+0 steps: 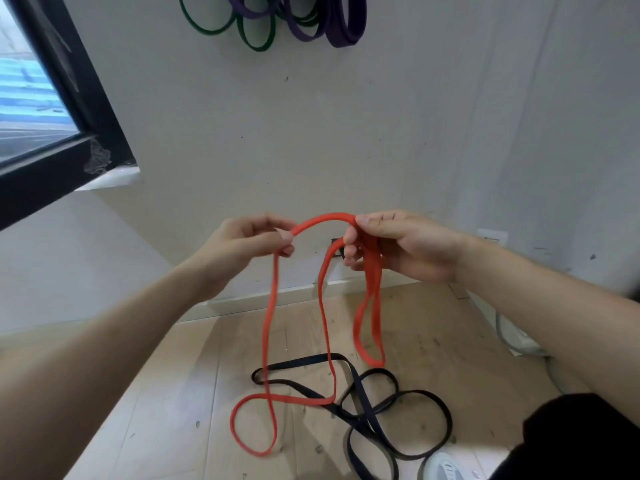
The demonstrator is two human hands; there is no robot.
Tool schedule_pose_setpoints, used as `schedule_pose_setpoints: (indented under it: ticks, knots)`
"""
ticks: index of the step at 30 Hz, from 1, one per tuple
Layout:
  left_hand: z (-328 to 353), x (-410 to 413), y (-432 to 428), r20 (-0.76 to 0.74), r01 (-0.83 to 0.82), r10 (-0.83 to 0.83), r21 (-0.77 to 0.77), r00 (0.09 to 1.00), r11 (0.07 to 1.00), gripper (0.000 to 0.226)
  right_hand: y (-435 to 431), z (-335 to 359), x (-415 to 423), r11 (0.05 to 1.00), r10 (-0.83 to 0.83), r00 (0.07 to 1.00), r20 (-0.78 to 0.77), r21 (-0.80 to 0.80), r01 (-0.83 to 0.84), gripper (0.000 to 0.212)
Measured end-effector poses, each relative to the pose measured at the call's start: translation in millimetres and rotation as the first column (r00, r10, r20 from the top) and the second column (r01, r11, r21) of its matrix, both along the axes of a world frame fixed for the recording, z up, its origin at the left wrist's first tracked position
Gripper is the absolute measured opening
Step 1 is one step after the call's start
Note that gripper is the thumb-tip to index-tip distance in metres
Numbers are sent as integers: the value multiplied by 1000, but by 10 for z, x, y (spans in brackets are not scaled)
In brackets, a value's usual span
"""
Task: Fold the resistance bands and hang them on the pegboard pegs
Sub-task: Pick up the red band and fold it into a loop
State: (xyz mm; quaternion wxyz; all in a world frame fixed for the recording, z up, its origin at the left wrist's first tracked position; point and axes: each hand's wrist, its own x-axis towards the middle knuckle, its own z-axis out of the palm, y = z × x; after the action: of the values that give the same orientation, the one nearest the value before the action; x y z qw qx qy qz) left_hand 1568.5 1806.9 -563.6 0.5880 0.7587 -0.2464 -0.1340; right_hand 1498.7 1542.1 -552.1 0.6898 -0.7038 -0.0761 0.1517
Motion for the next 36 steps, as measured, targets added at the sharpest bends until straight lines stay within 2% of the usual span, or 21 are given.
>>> schedule_pose_setpoints:
  ticks: [4,11,14,19,25,28,32,34,36]
  knots:
    - [65,-241,-296,57,88,-85,-40,995,995,40,70,-9,-9,998,60,998,8,-28,-60,34]
    - [80,-299,-412,185,15,8,-122,983,992,20,66,1,-35,995,79,997,17,-64,-78,31]
    - [99,-213,-364,203,-80,114,-165,973,983,9,30,-12,-30,995,90,996,-6,-51,-90,30]
    - [136,-16,-175,155,-272,325,-286,933,919,10,-70,-10,-3,995,52,999,4,-83,-51,33]
    - [5,190,57,170,-402,438,-210,883,891,15,-78,-73,15,992,86,996,-22,-88,-88,36]
    - [-33,202,92,127,-315,328,-114,936,942,18,-67,-73,21,995,90,996,-23,-40,-91,34]
    - [-6,13,-28,10,-37,37,-22,999,999,20,-50,-50,22,998,63,998,-20,8,-63,31]
    - [35,-108,-137,-5,69,-69,-30,998,997,26,-33,-43,16,997,79,997,-14,7,-79,31]
    - [79,-200,-255,9,99,-99,-71,995,993,38,-16,-32,9,996,88,996,-16,-2,-88,31]
